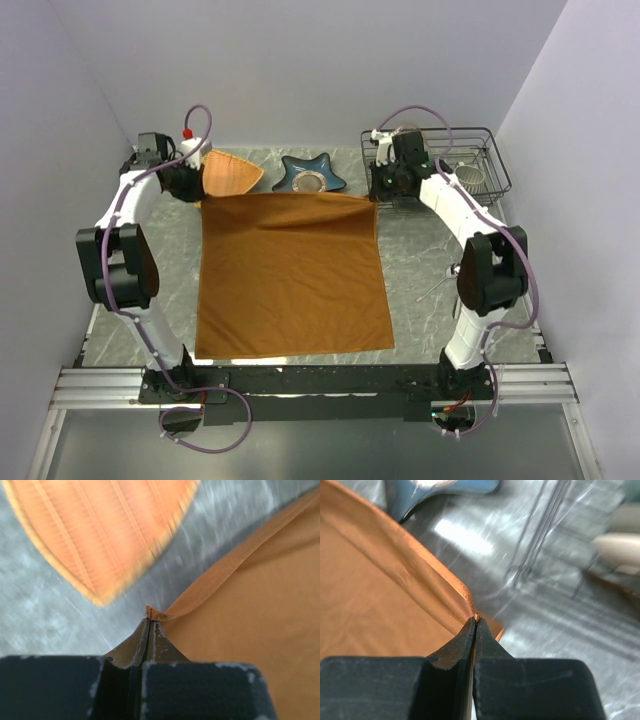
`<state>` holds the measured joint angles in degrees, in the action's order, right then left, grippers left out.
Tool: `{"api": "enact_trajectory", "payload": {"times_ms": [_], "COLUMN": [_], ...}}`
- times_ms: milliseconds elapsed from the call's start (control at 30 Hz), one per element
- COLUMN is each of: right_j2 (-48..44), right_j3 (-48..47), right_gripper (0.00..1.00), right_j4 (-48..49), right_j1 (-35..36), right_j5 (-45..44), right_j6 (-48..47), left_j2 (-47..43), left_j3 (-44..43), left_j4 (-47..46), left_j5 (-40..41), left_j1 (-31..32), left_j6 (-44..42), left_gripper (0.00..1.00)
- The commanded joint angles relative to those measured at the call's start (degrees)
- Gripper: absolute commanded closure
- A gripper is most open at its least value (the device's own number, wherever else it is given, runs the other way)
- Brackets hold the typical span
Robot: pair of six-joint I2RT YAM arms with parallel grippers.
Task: Fold the napkin into a case and place the utensils inside
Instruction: Fold and flatten the napkin at the center of the board.
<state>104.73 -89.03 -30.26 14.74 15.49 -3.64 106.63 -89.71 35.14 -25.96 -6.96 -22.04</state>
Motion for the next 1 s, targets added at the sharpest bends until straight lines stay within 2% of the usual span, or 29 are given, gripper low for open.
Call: {"api": "enact_trajectory", "payload": {"times_ms": [0,267,567,967], "right_j2": [-7.16,-9.89,-12.97,-18.68], "right_j3": [4.47,15.1,26.27,33.22], "right_gripper": [1.0,1.0,1.0,1.0], "right_j4": [-3.04,-8.85,-9.99,-9.99], "right_j1": [0.11,2.48,8.1,13.82], "right_j5": [5.42,3.24,-1.77,-4.32], "right_j6": [-3.91,-12.96,-16.92,-17.37], "left_j2": [-7.39,-16.88,-23.47,-33.85], "left_j3": [4.62,21.74,34.06,43.91], "left_j4": [8.26,18.65,20.32,23.31], "left_j5": [-4.79,-2.35,2.48,6.53], "left_j1": [-1.65,-2.88,-2.44,-0.69], "left_j6": [-9.05,-23.9,-26.56,-30.6], "left_gripper": [0.99,0.99,0.99,0.99]}}
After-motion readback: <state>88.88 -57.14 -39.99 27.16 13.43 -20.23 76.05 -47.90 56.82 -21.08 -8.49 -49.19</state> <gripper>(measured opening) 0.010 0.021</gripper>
